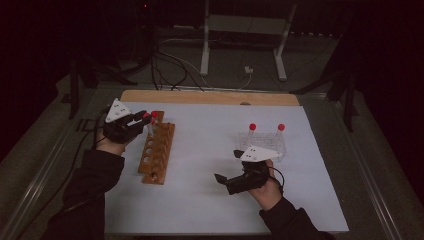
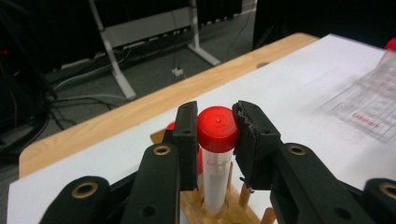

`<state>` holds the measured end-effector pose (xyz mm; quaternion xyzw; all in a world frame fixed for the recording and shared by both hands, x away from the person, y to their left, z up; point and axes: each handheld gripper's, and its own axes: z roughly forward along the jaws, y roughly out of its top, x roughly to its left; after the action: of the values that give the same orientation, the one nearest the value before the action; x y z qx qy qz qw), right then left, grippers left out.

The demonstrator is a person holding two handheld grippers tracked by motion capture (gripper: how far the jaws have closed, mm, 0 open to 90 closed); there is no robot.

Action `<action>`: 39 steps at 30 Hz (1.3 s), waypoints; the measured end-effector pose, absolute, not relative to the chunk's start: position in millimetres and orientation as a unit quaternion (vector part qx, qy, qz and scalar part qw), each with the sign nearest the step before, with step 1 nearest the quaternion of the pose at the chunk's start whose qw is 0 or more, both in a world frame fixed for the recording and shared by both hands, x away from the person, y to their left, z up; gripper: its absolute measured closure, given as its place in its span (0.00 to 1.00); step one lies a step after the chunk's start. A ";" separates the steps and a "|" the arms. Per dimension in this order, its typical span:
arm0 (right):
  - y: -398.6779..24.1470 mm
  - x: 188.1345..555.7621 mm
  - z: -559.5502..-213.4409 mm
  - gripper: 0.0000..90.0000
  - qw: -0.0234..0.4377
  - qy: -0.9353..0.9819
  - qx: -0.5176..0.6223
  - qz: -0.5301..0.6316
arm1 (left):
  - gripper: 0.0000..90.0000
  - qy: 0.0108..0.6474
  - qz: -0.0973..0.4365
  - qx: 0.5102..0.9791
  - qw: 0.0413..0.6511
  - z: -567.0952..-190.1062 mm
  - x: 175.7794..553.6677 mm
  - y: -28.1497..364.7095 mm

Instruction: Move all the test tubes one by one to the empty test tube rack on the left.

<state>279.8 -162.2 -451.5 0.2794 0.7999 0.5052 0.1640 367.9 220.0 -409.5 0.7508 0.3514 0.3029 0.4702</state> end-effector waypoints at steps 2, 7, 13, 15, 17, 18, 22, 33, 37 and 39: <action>-162.3 280.0 -451.7 0.00 0.164 0.800 0.280 0.504 | 0.80 0.354 0.301 0.753 0.465 -414.5 369.3 219.2; -162.7 280.0 -451.9 0.00 0.165 0.800 0.280 0.505 | 0.80 0.360 0.294 0.758 0.458 -424.7 371.5 217.1; -163.0 280.6 -452.4 0.00 0.165 0.801 0.280 0.503 | 0.80 0.363 0.290 0.766 0.444 -434.0 373.0 214.7; -163.0 280.5 -452.4 0.00 0.164 0.800 0.280 0.504 | 0.80 0.363 0.290 0.770 0.438 -437.1 373.6 213.7; -163.2 280.9 -452.5 0.00 0.165 0.800 0.280 0.503 | 0.80 0.364 0.289 0.771 0.434 -439.6 374.0 213.1; -163.3 281.1 -452.6 0.00 0.164 0.800 0.280 0.504 | 0.80 0.364 0.287 0.773 0.432 -440.6 374.2 213.1; -163.8 281.4 -452.6 0.00 0.165 0.800 0.282 0.504 | 0.80 0.367 0.284 0.778 0.424 -444.7 375.4 212.6; -165.9 281.7 -451.0 0.00 0.165 0.798 0.283 0.506 | 0.68 0.372 0.281 0.777 0.423 -444.0 371.9 213.4; -168.2 281.7 -449.9 0.00 0.166 0.797 0.284 0.507 | 0.46 0.376 0.269 0.766 0.446 -441.5 362.1 215.8; -169.5 281.7 -448.8 0.00 0.172 0.796 0.284 0.506 | 0.36 0.377 0.269 0.761 0.455 -440.0 355.7 216.8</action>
<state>281.7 -169.5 -448.8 0.2841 0.7962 0.5058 0.1723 355.7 216.8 -440.0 0.7607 0.3769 0.2689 0.4549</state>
